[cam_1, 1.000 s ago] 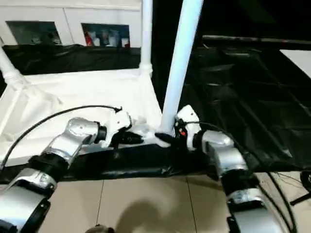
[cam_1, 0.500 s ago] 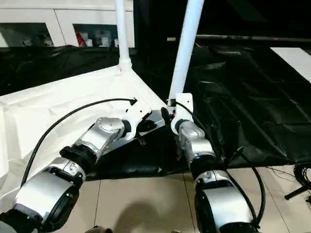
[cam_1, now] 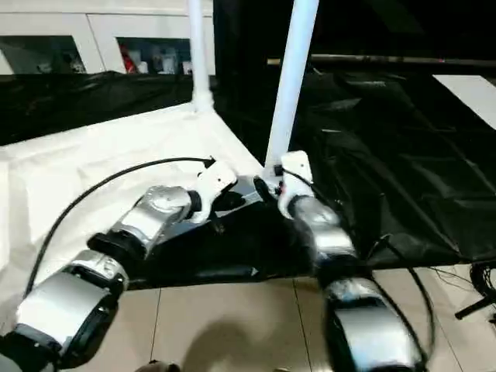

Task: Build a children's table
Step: Rotate leg to tighten

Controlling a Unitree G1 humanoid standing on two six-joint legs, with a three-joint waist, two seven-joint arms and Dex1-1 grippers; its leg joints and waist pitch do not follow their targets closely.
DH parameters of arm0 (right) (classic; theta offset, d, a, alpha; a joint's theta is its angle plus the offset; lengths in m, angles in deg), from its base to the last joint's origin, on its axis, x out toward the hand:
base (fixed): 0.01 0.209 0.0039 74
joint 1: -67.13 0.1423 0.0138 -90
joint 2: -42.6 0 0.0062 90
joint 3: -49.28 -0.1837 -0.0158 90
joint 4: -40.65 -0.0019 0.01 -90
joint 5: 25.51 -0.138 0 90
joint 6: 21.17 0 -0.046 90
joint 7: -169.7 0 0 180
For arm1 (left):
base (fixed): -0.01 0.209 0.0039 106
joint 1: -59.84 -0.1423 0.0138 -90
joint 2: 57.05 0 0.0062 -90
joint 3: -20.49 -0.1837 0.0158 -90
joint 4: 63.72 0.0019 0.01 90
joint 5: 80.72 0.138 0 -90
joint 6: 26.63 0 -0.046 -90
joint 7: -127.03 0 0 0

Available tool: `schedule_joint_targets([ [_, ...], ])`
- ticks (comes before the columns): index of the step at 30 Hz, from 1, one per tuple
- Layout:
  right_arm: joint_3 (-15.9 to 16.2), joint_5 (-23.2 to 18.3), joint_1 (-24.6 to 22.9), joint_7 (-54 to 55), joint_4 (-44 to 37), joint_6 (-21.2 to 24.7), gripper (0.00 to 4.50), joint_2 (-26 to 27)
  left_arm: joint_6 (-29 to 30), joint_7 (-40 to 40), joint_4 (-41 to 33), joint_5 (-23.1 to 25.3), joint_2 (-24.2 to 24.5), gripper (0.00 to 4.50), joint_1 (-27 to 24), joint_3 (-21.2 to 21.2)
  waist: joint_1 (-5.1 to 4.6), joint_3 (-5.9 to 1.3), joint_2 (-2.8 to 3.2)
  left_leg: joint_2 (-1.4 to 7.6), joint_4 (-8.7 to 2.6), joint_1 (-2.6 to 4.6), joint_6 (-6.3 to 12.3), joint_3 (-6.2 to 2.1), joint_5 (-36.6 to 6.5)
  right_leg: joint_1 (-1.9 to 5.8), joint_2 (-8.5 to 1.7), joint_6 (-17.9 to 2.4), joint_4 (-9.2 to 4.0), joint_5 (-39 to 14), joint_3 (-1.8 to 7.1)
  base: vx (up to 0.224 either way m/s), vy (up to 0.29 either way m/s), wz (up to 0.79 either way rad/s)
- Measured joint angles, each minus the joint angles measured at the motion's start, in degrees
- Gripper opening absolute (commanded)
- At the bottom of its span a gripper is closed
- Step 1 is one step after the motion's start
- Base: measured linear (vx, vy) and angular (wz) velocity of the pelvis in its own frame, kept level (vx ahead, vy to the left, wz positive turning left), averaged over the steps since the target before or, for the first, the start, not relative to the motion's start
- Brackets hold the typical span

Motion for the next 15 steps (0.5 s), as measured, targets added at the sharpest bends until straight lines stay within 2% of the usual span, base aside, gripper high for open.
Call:
schedule_joint_targets([
  [4, 3.6, -1.9, -8.7, -11.8, -13.6, 3.7, 4.01, -6.3, -2.9, -4.5, -0.4, 0.1, 1.9, 0.0, -0.7, -0.3, 0.91, 0.05, -0.1, 0.0, 0.02, 0.01, 0.01, 0.0, 0.0, 0.01, 0.0, 0.2, -0.01, -0.1, 0.03, 0.0, 0.0, 0.0],
  [8, 5.1, -3.9, -13.2, -20.3, -21.1, 6.8, 4.01, -9.9, -4.2, -10.8, -3.1, -0.8, 4.5, 0.0, -2.5, -0.3, 1.02, 0.02, -0.03, 0.04, 0.01, 0.01, 0.01, 0.0, 0.0, -0.03, 0.03, 0.3, 0.02, -0.2, 0.03, 0.0, 0.0, 0.0],
  [11, 5.5, -4.5, -13.9, -23.1, -22.8, 7.4, 4.01, -11.3, -5.0, -16.1, -4.4, -1.3, 6.2, 0.0, -3.6, -0.5, 1.1, 0.01, 0.0, 0.04, 0.03, 0.02, 0.01, 0.01, 0.0, -0.02, 0.02, 0.3, 0.01, -0.2, 0.03, 0.0, 0.0, 0.0],
  [15, 5.5, -4.7, -13.7, -24.7, -24.2, 8.6, 4.01, -12.1, -5.9, -20.7, -5.4, -1.6, 6.6, 0.0, -4.3, -1.3, 1.91, -0.01, 0.04, 0.02, 0.04, 0.02, 0.0, 0.03, 0.0, 0.09, -0.01, 0.3, -0.01, -0.2, 0.06, 0.0, 0.0, 0.0],
])
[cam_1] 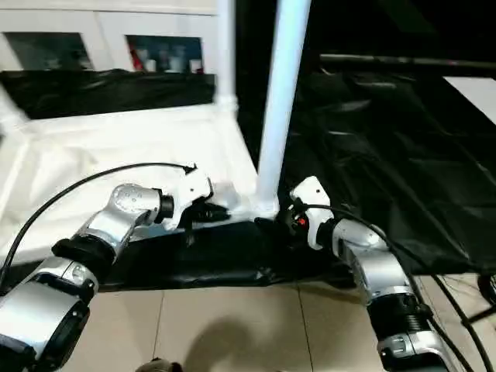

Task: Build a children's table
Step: Rotate leg to tighten

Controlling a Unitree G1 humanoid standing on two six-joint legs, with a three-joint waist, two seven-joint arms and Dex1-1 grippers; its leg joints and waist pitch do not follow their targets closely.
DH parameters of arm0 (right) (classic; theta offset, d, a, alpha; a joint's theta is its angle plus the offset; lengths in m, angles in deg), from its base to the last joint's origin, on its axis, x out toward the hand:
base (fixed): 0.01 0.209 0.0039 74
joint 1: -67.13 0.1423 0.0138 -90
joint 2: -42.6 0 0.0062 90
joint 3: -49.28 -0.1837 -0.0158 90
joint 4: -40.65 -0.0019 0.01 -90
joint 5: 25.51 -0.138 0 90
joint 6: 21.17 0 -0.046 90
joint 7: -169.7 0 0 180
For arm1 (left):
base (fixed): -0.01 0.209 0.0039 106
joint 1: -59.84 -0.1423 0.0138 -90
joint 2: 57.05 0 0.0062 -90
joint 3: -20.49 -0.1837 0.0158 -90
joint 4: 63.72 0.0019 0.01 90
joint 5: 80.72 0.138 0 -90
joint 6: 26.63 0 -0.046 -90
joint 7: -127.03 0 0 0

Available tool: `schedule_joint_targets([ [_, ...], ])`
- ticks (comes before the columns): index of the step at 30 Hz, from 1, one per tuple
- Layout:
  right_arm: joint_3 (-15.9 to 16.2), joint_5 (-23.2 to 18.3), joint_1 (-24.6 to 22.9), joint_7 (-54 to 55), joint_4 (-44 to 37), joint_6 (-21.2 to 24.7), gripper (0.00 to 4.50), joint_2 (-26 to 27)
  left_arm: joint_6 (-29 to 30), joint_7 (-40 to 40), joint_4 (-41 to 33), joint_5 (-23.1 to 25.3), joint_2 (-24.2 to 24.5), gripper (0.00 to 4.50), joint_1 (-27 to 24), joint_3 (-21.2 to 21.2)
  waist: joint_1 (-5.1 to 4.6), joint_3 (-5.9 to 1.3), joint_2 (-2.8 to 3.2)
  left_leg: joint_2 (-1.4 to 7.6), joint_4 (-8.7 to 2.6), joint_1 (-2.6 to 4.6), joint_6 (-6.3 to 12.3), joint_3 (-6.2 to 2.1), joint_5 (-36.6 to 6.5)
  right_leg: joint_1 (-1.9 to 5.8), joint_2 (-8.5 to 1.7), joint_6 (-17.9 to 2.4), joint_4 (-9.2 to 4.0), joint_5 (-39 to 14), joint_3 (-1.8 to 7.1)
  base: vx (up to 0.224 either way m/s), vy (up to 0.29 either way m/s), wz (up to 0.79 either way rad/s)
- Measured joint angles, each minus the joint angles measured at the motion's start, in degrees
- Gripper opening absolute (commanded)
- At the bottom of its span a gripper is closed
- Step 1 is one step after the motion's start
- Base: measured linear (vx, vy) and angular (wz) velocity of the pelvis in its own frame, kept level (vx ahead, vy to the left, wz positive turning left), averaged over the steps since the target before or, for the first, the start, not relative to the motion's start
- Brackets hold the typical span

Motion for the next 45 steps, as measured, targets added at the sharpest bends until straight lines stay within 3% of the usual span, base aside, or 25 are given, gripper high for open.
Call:
schedule_joint_targets([
  [7, 1.5, 0.8, 1.5, -2.1, -0.7, 0.3, 4.01, -1.0, 0.3, -2.8, -1.6, -0.2, 0.5, 0.0, -0.5, -0.5, 0.43, 0.0, 0.0, 0.0, -0.01, 0.01, -0.01, 0.0, 0.0, -0.01, 0.0, 0.0, 0.04, 0.0, 0.0, 0.0, 0.0, 0.0],
  [15, 2.4, 3.4, 4.8, -0.2, 5.5, -2.5, 4.01, 1.0, 0.4, -3.9, -2.4, -0.1, 0.9, 0.0, -0.8, -0.6, 0.34, -0.01, 0.01, 0.0, 0.01, 0.0, -0.01, 0.0, 0.0, -0.01, 0.0, 0.0, 0.04, 0.0, 0.01, 0.0, 0.0, 0.0],
  [27, 2.6, 4.0, 6.3, -0.2, 9.8, -6.2, 2.86, 3.0, 0.5, -3.3, -3.4, 0.3, 1.5, 0.0, -1.6, -0.4, -0.4, 0.0, 0.0, 0.0, 0.09, 0.0, 0.0, 0.0, 0.0, -0.01, 0.0, 0.0, 0.06, 0.0, 0.02, 0.0, 0.0, 0.0],
  [31, 2.3, 4.0, 6.3, 0.5, 10.2, -6.4, 2.74, 3.7, 0.7, -3.0, -3.4, 0.3, 1.6, 0.0, -1.6, -0.2, -0.72, 0.0, 0.0, 0.0, 0.1, 0.01, 0.0, 0.0, 0.0, 0.0, 0.0, 0.0, 0.08, 0.0, 0.02, 0.0, 0.0, 0.0],
  [35, -0.7, 4.0, 7.7, 9.5, 14.3, -6.3, 2.69, 7.5, 1.9, 4.7, -1.2, 1.0, -0.5, 0.0, -0.5, 0.5, -0.99, -0.01, -0.01, 0.0, 0.17, 0.06, 0.0, 0.0, 0.0, 0.04, 0.0, -0.2, 0.08, 0.1, 0.05, 0.0, 0.0, 0.0],
  [39, -5.7, 4.1, 12.9, 28.7, 22.1, -5.4, 2.69, 13.9, 5.7, 18.1, 3.6, 2.7, -6.2, 0.0, 3.0, 0.9, -1.41, -0.01, -0.01, -0.06, 0.28, 0.08, 0.0, 0.0, 0.0, 0.03, 0.0, -0.2, 0.02, 0.2, 0.15, 0.0, 0.0, 0.0],
  [45, -8.3, 4.5, 18.3, 43.1, 29.7, -6.6, 2.69, 17.8, 7.4, 26.6, 7.0, 3.2, -11.0, 0.0, 5.2, 1.3, -1.97, -0.03, 0.01, -0.08, 0.14, 0.09, 0.0, -0.02, 0.0, 0.02, 0.01, -0.2, 0.04, 0.2, 0.12, 0.0, 0.0, 0.0],
])
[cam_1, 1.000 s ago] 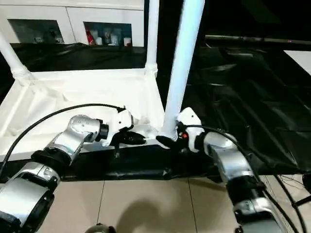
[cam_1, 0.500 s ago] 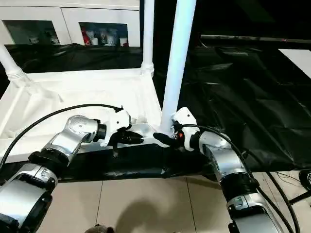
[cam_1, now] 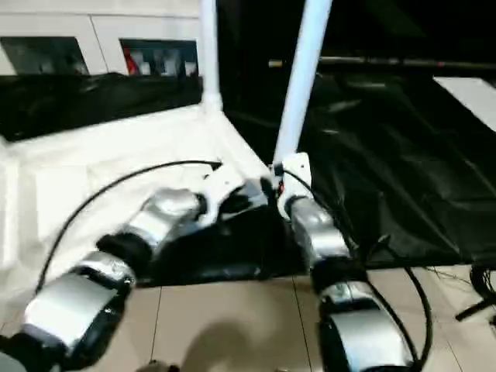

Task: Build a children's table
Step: Rotate leg to tighten

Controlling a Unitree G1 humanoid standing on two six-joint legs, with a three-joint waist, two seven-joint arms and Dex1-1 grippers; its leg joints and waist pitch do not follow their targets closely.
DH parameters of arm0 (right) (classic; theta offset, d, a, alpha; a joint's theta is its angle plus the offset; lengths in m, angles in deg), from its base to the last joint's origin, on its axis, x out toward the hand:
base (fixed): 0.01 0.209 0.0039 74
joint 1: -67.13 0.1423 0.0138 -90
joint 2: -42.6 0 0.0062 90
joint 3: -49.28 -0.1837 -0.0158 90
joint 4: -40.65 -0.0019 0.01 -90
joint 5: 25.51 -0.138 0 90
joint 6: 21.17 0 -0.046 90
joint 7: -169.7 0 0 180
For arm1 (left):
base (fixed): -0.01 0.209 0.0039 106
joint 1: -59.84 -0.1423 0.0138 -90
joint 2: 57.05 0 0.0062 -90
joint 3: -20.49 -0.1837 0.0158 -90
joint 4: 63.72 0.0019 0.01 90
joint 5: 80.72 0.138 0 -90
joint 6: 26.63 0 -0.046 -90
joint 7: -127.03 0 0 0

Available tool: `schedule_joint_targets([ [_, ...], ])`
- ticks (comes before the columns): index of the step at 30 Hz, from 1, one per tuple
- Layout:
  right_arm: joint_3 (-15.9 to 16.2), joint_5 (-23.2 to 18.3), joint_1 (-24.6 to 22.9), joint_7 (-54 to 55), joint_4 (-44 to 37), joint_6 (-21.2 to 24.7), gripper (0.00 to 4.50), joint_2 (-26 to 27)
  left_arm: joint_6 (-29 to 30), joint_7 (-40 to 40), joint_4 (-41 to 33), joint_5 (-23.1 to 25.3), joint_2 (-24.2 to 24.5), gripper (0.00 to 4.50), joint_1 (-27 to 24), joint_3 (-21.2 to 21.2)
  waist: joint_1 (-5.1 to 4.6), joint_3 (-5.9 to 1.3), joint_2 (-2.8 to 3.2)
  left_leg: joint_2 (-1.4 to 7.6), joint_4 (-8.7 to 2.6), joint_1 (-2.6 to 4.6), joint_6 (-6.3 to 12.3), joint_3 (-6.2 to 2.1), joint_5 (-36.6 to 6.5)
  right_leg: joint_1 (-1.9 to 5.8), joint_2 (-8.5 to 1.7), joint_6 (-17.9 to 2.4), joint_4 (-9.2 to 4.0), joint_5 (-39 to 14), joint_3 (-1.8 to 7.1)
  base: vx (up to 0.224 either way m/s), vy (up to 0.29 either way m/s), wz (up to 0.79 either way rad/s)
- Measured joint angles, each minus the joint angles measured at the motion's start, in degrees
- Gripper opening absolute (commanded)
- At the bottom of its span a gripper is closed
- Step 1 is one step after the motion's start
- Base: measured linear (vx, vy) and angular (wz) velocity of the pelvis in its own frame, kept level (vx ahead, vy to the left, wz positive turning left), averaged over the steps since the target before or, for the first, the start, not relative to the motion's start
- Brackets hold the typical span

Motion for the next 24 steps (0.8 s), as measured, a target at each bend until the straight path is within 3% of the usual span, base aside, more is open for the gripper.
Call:
schedule_joint_targets([
  [3, -0.3, 0.5, 1.4, 1.7, 2.2, -1.1, 2.69, 0.8, -1.6, 0.8, 1.0, 0.9, 0.0, 0.0, 0.3, -0.2, -0.14, 0.02, -0.05, 0.0, -0.01, -0.03, 0.0, -0.03, 0.0, -0.01, 0.0, 0.0, 0.0, 0.0, -0.02, 0.0, 0.0, 0.0],
  [6, -0.8, 0.9, 1.6, 2.2, 3.1, -2.1, 3.38, 1.2, -2.7, 0.9, 1.4, 1.5, 0.1, 0.0, 0.4, -0.5, -0.15, 0.0, -0.14, 0.0, 0.0, -0.04, 0.0, -0.03, 0.0, 0.0, 0.0, 0.0, -0.01, 0.0, -0.02, 0.0, 0.0, 0.0],
  [14, -1.3, 1.1, 1.9, 1.6, 5.1, -5.6, 3.84, 0.8, -6.7, -1.7, 2.2, 2.0, 1.5, 0.0, 0.3, -1.5, 0.03, 0.01, -0.11, 0.0, -0.17, -0.06, 0.0, -0.03, 0.0, -0.05, 0.0, 0.0, -0.01, 0.0, -0.05, 0.0, 0.0, 0.0],
  [17, 0.1, 1.6, -2.1, -3.4, -1.2, -5.1, 3.84, -1.5, -8.5, -2.2, 2.8, 2.8, 1.6, 0.0, 0.5, -1.8, 0.99, 0.01, -0.04, 0.0, -0.19, -0.11, 0.0, -0.02, 0.0, -0.04, 0.0, 0.1, -0.05, 0.0, -0.05, 0.0, 0.0, 0.0],
  [20, 2.8, 2.0, -8.8, -9.8, -11.5, -3.2, 3.84, -4.6, -9.3, -1.9, 3.2, 2.9, 1.7, 0.0, 0.8, -1.8, 1.31, 0.02, -0.02, 0.0, -0.17, -0.15, 0.01, -0.02, 0.0, -0.04, 0.0, 0.2, -0.06, -0.1, -0.04, 0.0, 0.0, 0.0],
  [21, 3.8, 2.2, -10.6, -11.4, -14.5, -2.4, 3.87, -5.7, -9.3, -1.9, 3.3, 2.9, 1.7, 0.45, 0.8, -1.6, 1.3, 0.03, -0.01, 0.0, -0.16, -0.15, 0.01, -0.02, 0.0, -0.04, 0.0, 0.2, -0.06, -0.1, -0.04, 0.0, 0.0, 0.0],
  [24, 4.9, 2.1, -14.5, -14.7, -21.1, -0.1, 3.87, -8.9, -9.6, -2.7, 3.7, 0.7, 1.9, 0.64, 1.1, 0.4, 1.15, 0.07, -0.03, 0.01, -0.16, -0.17, 0.01, -0.02, 0.0, -0.09, 0.01, 0.2, -0.06, -0.1, -0.06, 0.0, 0.0, 0.0],
])
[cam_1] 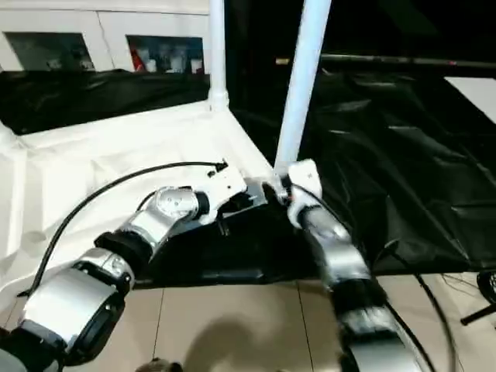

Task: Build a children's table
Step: Rotate leg to tighten, then rotate table base

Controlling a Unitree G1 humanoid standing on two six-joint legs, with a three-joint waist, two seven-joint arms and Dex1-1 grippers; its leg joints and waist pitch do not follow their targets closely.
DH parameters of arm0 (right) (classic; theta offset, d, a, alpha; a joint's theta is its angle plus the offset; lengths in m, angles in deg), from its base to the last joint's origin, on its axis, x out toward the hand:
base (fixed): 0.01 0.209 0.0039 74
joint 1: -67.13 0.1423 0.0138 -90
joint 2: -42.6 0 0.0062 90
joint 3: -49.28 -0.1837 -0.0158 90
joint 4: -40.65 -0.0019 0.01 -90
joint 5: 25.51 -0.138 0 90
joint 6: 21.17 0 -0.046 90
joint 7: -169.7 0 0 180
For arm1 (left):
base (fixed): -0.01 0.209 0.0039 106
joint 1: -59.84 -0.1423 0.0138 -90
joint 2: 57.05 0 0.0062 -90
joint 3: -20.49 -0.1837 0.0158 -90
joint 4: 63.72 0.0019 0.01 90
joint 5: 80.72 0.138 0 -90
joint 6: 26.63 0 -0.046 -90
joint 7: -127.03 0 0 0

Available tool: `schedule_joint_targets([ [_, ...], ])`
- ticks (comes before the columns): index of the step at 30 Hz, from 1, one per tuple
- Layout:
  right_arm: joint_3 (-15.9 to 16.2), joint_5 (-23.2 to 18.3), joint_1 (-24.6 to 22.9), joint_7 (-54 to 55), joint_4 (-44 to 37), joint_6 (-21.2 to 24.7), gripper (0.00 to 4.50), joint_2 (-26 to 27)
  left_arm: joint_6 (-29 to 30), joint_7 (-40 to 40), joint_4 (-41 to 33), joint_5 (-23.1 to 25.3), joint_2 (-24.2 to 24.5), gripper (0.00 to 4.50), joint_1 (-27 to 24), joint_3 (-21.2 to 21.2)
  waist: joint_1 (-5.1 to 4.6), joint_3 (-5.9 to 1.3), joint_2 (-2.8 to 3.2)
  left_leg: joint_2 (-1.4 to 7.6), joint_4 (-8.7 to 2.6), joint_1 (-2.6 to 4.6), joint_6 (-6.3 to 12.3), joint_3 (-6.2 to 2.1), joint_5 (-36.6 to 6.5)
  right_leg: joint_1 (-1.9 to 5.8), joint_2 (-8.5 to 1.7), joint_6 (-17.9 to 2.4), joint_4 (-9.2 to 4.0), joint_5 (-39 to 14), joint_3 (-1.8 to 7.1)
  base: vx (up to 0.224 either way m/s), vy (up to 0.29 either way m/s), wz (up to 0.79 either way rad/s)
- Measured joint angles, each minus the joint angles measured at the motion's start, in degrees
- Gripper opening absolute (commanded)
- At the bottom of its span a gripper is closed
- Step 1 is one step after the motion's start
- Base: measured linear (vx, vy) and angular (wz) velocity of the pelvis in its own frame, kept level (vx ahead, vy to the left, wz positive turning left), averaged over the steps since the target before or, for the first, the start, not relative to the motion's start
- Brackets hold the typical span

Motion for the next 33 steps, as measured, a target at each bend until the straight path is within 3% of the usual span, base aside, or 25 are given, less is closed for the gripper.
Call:
schedule_joint_targets([
  [4, 1.0, -0.4, -4.4, -5.1, -9.5, 6.0, 3.87, -4.1, 1.8, -5.6, -1.9, -3.5, 1.5, 0.99, 0.0, 2.4, -0.25, 0.01, 0.01, 0.0, 0.0, 0.02, 0.0, 0.0, 0.0, -0.01, 0.01, 0.0, -0.02, 0.0, 0.03, 0.0, 0.0, 0.0],
  [9, 2.1, -2.4, -5.6, -10.7, -17.1, 12.4, 3.87, -7.0, 6.5, -14.6, -9.8, -6.4, 4.5, 1.41, -1.4, 3.1, -0.19, 0.02, 0.01, 0.01, -0.03, 0.0, 0.0, 0.0, 0.0, -0.06, 0.03, 0.0, -0.03, 0.0, 0.04, 0.0, 0.0, 0.0],
  [10, 3.7, -3.9, -6.4, -14.5, -20.2, 14.4, 3.87, -9.0, 10.4, -19.1, -16.3, -7.8, 6.5, 1.45, -4.5, 2.3, -0.22, 0.01, 0.02, 0.01, -0.03, 0.05, 0.01, 0.0, 0.0, -0.05, 0.03, 0.0, -0.04, -0.1, 0.07, 0.0, 0.0, 0.0],
  [12, 4.5, -5.3, -7.1, -18.0, -22.4, 16.4, 3.87, -10.8, 14.9, -23.0, -21.3, -8.7, 9.5, 1.67, -7.7, 1.6, -0.19, 0.06, -0.07, 0.05, -0.03, 0.01, 0.03, 0.0, 0.0, -0.07, 0.07, 0.1, -0.04, -0.2, 0.06, 0.0, 0.0, 0.0],
  [16, 6.1, -8.5, -7.3, -24.1, -25.7, 20.7, 3.87, -11.0, 26.9, -29.3, -38.3, -10.1, 17.2, 1.92, -16.6, -1.6, -0.22, 0.09, -0.11, 0.1, -0.06, -0.05, 0.01, 0.03, 0.0, -0.17, 0.1, 0.0, -0.01, -0.2, 0.06, 0.0, 0.0, 0.0],
  [18, 7.2, -9.2, -6.6, -26.6, -25.9, 21.7, 3.51, -10.6, 32.5, -30.4, -46.7, -10.4, 20.0, 2.27, -20.9, -2.1, -0.19, 0.13, -0.19, 0.1, -0.05, -0.03, 0.0, 0.04, 0.0, -0.16, 0.1, 0.0, 0.02, -0.2, 0.07, 0.0, 0.0, 0.0],
  [21, 8.1, -9.4, -5.5, -27.5, -25.3, 22.0, 3.48, -9.3, 37.0, -30.1, -52.9, -10.4, 21.7, 2.37, -23.9, -2.1, 0.05, 0.29, -0.45, 0.1, -0.05, -0.03, -0.02, 0.05, 0.0, -0.15, 0.09, 0.0, 0.08, -0.2, 0.07, 0.0, 0.0, 0.0],
  [23, 8.4, -9.4, -3.5, -27.4, -23.4, 21.8, 3.21, -7.6, 39.2, -29.3, -56.7, -10.2, 22.7, 2.42, -25.7, -1.9, -0.02, 0.39, -0.62, 0.1, -0.04, 0.0, -0.03, 0.05, 0.0, -0.14, 0.09, 0.0, 0.09, -0.2, 0.09, 0.0, 0.0, 0.0],
  [28, 8.2, -8.7, 3.2, -23.5, -12.4, 18.2, 2.87, -1.1, 46.7, -26.0, -67.0, -9.4, 26.7, 2.42, -31.1, -0.8, -0.44, 0.49, -0.88, 0.1, -0.04, 0.08, -0.11, 0.04, 0.0, -0.15, 0.1, 0.0, 0.16, -0.2, 0.09, 0.0, 0.0, 0.0],
  [33, 6.6, -8.3, 9.0, -18.5, -1.3, 13.4, 2.39, 5.0, 50.3, -21.1, -71.2, -7.5, 27.4, 2.42, -33.1, 1.5, -0.13, 0.5, -0.89, 0.09, -0.02, 0.04, -0.17, 0.04, 0.1, -0.15, 0.1, -0.1, 0.22, -0.1, 0.1, 0.0, 0.0, 0.0],
])
